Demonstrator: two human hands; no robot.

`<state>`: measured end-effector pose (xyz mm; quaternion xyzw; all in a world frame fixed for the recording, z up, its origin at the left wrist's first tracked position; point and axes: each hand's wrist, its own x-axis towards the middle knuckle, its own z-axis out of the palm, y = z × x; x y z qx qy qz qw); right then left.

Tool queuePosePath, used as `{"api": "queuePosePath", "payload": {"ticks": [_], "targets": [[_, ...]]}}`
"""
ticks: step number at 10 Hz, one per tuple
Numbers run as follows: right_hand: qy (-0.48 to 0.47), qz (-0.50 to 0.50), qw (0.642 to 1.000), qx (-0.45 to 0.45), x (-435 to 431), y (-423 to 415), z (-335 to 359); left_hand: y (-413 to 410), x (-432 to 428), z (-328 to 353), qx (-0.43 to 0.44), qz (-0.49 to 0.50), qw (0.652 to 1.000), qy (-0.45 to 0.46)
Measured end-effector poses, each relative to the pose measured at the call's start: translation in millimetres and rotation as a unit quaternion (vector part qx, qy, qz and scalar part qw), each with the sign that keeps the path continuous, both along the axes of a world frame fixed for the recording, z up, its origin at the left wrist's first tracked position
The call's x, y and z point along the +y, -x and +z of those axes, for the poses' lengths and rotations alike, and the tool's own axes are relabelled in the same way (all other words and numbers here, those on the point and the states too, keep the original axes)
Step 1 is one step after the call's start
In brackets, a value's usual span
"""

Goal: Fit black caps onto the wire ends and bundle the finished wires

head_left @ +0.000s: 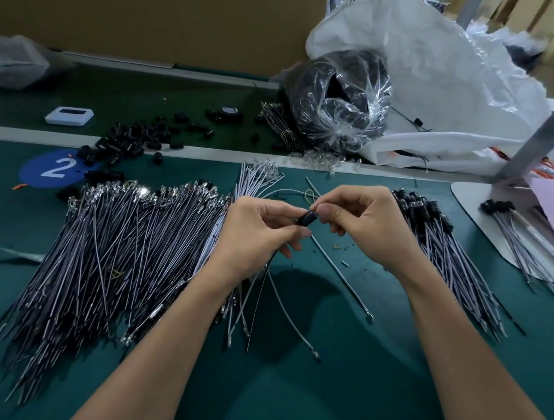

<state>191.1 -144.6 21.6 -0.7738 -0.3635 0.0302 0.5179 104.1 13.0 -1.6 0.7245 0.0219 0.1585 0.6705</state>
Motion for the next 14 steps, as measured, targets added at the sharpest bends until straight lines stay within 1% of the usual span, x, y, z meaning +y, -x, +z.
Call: {"api": "queuePosePath", "payload": {"ticks": [1, 2, 3, 4, 6, 8, 10, 11, 12, 13, 14], "targets": [[-0.001, 0.012, 0.999, 0.032, -3, -1, 0, 0, 0, -2, 0.01, -0.011, 1.0, -0.013], [0.016, 0.02, 0.998, 0.051, -5, -3, -1, 1, -2, -3, 0.013, -0.021, 0.999, -0.045], [0.012, 0.036, 0.997, 0.064, -6, -4, -3, 2, -3, -3, 0.01, -0.032, 0.997, -0.072], [-0.02, 0.053, 0.994, 0.09, -5, -4, -4, 3, -1, -2, 0.013, -0.046, 0.997, -0.058], [-0.093, 0.069, 0.987, 0.107, -3, 1, -5, 4, -3, 2, -0.006, -0.052, 0.998, 0.019], [-0.11, 0.098, 0.979, 0.143, -3, 1, -8, 7, -2, 4, -0.014, -0.072, 0.997, 0.033], [-0.134, 0.079, 0.971, 0.18, -3, 8, -5, 15, -14, 11, -0.009, -0.036, 0.997, 0.074], [-0.129, 0.045, 0.979, 0.152, -11, 14, 3, 13, -41, 20, -0.002, -0.003, 0.992, 0.129], [-0.096, 0.02, 0.981, 0.169, -32, 9, 21, 14, -71, 33, 0.038, -0.037, 0.979, 0.195], [0.022, -0.009, 0.985, 0.169, -66, -14, 52, 25, -93, 34, 0.086, -0.084, 0.991, 0.058], [0.176, -0.089, 0.978, 0.074, -86, -34, 79, 39, -92, 37, 0.078, 0.064, 0.992, -0.079]]}}
